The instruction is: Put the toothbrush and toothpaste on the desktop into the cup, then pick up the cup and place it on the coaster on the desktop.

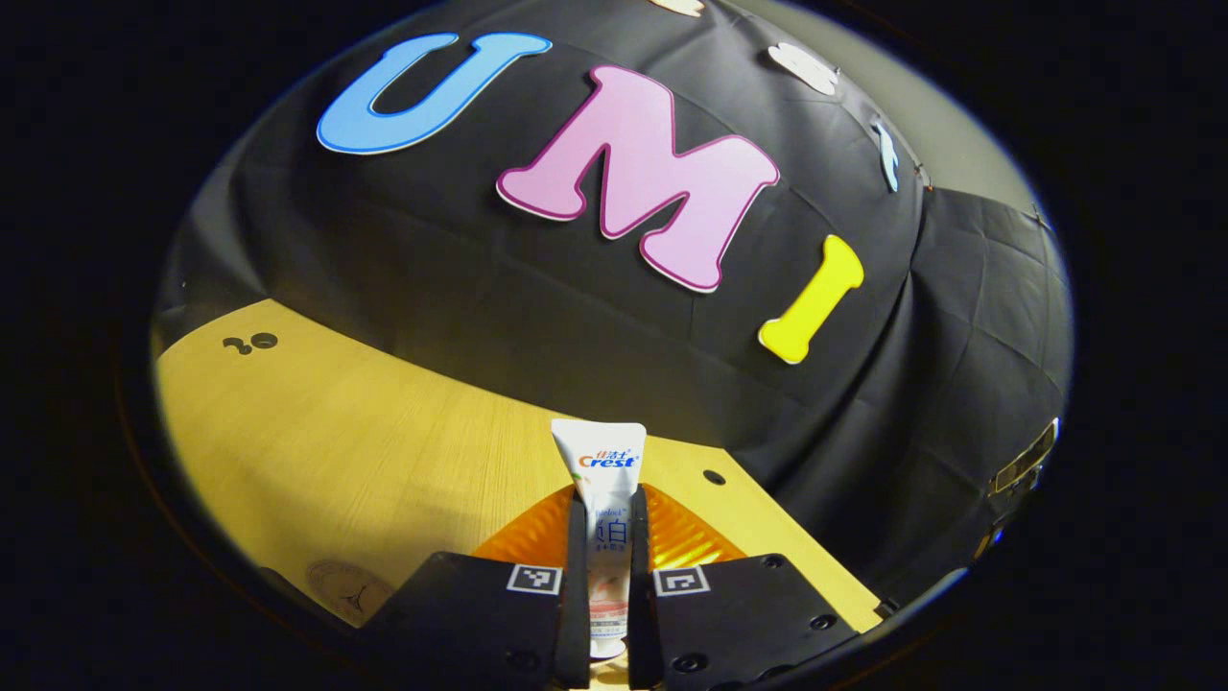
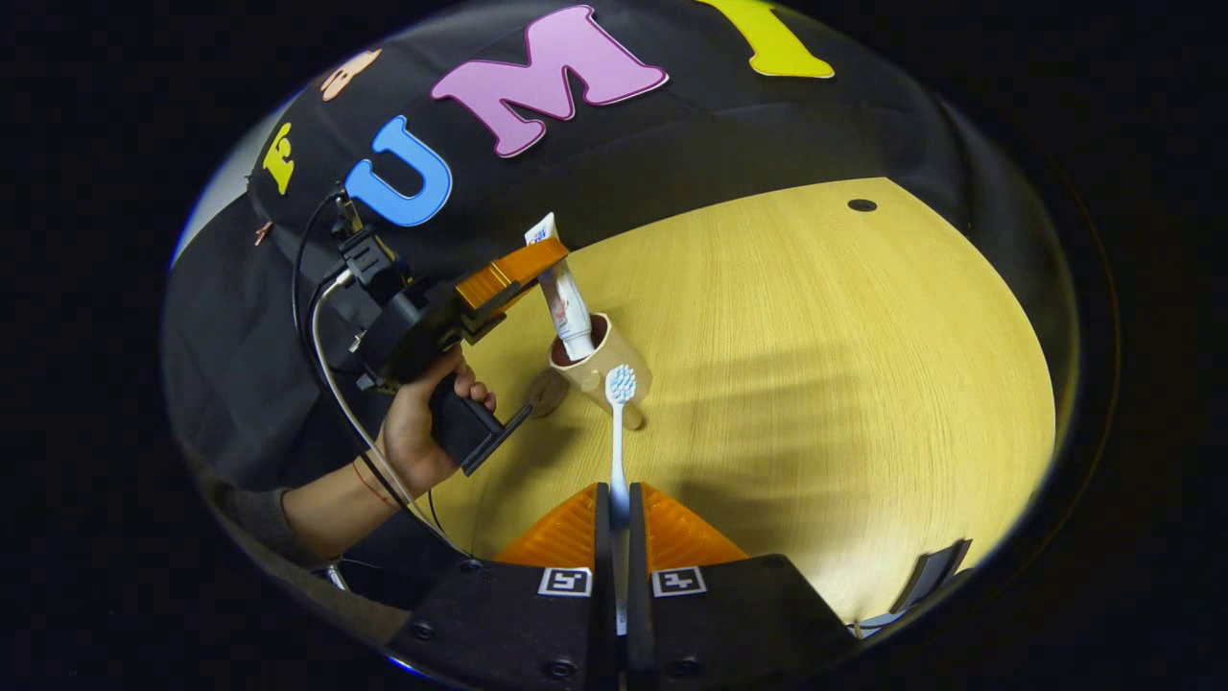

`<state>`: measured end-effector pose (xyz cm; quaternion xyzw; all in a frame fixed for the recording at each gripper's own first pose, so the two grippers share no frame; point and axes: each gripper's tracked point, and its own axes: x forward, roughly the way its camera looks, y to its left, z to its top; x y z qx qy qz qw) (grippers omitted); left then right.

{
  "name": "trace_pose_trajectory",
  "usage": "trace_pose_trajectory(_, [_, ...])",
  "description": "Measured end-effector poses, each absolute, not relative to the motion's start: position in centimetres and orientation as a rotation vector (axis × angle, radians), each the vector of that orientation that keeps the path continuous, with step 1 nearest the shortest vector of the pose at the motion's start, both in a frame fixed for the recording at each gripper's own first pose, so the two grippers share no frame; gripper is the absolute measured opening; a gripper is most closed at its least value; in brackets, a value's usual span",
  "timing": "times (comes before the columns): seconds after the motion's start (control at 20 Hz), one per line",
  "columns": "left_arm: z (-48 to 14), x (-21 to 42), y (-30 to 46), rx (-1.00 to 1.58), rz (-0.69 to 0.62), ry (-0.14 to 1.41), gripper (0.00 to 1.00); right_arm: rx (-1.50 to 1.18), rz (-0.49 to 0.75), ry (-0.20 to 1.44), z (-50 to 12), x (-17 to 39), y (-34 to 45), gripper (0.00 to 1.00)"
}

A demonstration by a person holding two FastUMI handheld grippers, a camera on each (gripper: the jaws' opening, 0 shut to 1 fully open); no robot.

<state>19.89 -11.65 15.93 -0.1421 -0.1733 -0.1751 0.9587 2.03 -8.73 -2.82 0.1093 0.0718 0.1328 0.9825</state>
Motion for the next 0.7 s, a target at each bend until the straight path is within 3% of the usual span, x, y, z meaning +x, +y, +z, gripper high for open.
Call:
trace_pose_trajectory(0.35, [12.8,20.3,-11.8,-0.314,-0.350,-0.240,0.24,0.237,0.273,0.137,-2.5,2.5,-8.9,0.08])
trace_pose_trajectory(0.45, [11.9,20.3,-11.7,-0.312,-0.346,-0.206,0.30,0.250,0.278,0.132,-2.1,2.7,-8.8,0.08])
trace_pose_trajectory(0.5, [11.9,20.2,-11.8,-0.311,-0.350,-0.209,0.26,0.256,0.279,0.129,-2.0,2.8,-8.7,0.08])
trace_pose_trajectory(0.7, [11.3,19.8,-12.0,-0.283,-0.360,-0.183,0.29,0.272,0.282,0.124,-1.6,2.8,-8.6,0.08])
